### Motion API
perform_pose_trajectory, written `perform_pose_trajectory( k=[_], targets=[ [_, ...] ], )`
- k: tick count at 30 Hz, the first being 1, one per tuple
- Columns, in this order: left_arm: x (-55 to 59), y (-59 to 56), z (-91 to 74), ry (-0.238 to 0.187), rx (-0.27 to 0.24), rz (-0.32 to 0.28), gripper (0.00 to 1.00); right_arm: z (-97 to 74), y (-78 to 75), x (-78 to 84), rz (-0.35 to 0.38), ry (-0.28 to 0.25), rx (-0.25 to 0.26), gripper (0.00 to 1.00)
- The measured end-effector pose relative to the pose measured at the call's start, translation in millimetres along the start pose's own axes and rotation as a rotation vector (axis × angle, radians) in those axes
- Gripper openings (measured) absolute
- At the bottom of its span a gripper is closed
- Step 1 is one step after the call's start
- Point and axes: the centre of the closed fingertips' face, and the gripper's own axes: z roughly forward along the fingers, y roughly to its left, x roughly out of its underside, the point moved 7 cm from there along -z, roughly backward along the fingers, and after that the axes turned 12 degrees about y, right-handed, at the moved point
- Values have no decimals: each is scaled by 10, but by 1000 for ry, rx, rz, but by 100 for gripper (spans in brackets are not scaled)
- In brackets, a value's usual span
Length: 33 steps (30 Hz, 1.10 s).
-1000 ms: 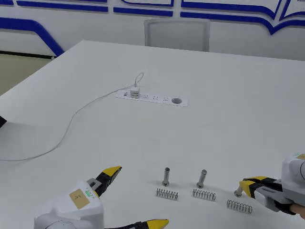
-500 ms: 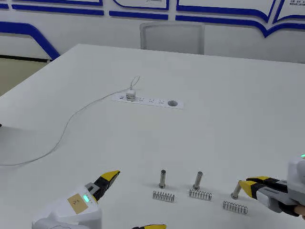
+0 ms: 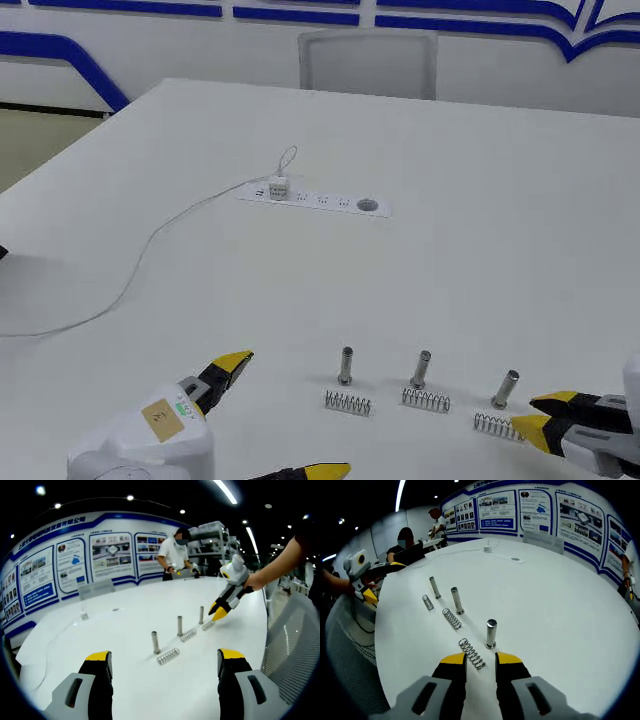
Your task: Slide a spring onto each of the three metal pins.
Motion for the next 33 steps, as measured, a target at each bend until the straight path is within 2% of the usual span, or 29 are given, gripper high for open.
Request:
perform_pose_trajectory(
  k=[2,8,12,16,19,33],
  targets=[
    [5,-2,1,5,-1,0,89,42,27,3,-56,16,-6,23],
    [22,2,6,13,-4,-2,89,140,39,9,-89,3,-43,24],
    [44,1,16,28,-5,0,89,191,17,39,-139,7,-38,24],
    [60,-2,23,35,-3,2,89,196,5,42,-145,-18,-60,24],
    [65,-7,25,40,-2,2,89,192,35,58,-160,-32,-96,20],
    [72,-14,30,44,4,1,88,195,69,73,-157,-47,-121,11]
  ],
)
